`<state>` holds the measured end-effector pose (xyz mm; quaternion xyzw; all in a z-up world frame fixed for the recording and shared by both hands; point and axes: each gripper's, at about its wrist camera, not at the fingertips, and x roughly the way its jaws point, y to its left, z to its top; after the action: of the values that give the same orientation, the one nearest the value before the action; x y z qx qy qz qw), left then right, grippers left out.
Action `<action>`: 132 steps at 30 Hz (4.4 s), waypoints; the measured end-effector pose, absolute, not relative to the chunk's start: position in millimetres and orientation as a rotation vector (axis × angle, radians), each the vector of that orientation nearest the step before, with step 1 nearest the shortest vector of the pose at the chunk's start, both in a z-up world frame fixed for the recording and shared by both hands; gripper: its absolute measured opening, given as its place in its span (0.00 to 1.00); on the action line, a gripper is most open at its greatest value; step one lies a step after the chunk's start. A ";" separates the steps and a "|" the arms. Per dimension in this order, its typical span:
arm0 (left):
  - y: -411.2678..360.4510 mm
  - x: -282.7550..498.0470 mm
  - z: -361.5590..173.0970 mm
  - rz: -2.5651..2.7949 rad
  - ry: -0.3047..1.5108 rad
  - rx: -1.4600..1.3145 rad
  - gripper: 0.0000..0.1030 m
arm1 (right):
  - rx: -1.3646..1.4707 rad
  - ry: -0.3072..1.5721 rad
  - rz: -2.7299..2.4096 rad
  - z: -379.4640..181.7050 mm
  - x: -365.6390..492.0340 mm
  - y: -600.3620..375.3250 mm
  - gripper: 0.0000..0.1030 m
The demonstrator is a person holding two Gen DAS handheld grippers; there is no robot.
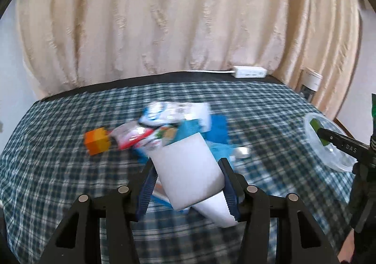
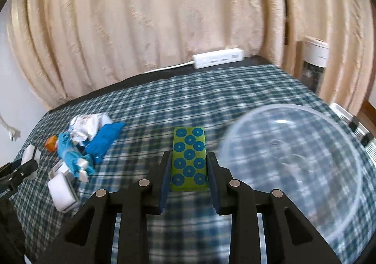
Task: Organize objects
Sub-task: 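Carry both items to the clear bowl and open both tools to release them, then move both open tools back toward the pile of items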
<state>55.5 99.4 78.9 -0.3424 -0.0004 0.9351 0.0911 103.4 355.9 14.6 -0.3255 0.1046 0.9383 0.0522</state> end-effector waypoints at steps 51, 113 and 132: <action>393.6 4.9 69.9 2.151 0.108 -0.915 0.93 | -0.829 0.492 2.525 -1.3 182.6 507.1 0.30; 63.3 30.3 70.7 2.899 -0.173 -1.087 1.00 | -1.236 0.346 3.118 -2.4 113.2 245.4 0.60; 30.8 23.3 43.9 2.880 -0.269 -1.147 1.00 | -1.384 0.173 3.137 -3.5 39.1 189.6 0.60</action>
<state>23.3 30.8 43.9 -0.3686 -0.0863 0.9255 0.0149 39.1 189.6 -3.5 -0.3990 0.0498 0.9040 -0.1451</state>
